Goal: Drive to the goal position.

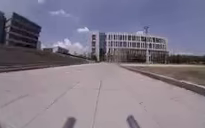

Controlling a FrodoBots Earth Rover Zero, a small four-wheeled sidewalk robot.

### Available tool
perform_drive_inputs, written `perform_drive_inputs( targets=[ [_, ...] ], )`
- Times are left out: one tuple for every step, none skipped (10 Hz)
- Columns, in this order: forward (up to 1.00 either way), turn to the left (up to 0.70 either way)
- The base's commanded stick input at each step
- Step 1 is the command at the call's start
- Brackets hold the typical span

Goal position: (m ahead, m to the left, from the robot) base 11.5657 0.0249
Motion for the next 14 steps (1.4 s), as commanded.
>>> perform_drive_inputs(
  targets=[
    [1.0,0.0],
    [1.0,0.0],
    [1.0,0.0],
    [1.0,0.0],
    [1.0,0.0],
    [1.0,0.0],
    [1.0,0.0],
    [1.0,0.0],
    [1.0,0.0],
    [1.0,0.0],
    [1.0,0.0],
    [1.0,0.0],
    [1.0,0.0],
    [1.0,0.0]
  ],
)
